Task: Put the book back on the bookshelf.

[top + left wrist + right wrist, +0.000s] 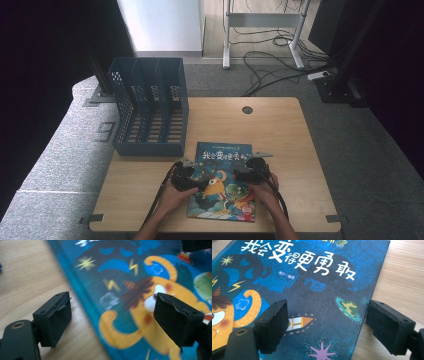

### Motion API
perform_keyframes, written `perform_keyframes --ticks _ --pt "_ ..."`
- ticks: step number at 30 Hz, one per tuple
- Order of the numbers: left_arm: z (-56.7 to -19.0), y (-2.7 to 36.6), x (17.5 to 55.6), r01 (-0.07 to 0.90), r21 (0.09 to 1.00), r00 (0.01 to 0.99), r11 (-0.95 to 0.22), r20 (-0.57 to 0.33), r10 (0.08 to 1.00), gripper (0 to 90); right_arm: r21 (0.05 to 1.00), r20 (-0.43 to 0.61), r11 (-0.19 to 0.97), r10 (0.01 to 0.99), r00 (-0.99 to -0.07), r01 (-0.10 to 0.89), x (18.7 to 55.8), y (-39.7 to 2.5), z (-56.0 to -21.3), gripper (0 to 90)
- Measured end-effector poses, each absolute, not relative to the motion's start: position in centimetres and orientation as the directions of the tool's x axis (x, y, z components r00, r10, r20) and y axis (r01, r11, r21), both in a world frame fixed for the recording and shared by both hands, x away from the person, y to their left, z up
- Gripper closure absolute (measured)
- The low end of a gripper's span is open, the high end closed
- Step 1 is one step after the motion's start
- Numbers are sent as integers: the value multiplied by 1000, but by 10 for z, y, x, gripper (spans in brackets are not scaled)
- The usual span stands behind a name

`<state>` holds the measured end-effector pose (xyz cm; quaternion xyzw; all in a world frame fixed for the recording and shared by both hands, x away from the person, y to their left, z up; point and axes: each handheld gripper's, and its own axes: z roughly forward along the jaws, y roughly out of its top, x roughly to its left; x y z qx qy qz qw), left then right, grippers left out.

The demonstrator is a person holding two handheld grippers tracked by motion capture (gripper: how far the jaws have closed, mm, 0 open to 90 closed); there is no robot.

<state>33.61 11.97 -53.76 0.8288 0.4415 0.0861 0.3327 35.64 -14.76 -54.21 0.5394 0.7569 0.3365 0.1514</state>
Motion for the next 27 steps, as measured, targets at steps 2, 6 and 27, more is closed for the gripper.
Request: perform_keyframes --ticks 2,6,27 --pt "-537 121 335 676 627 592 -387 -149 792 142 671 131 202 915 -382 713 357 -144 -542 175" --pt "-537 124 335 687 630 584 -363 -182 791 142 659 151 189 915 -374 728 364 -144 -540 175" --pt "-539 118 333 666 631 595 -396 -129 793 127 587 240 130 915 -325 799 392 -150 -533 188"
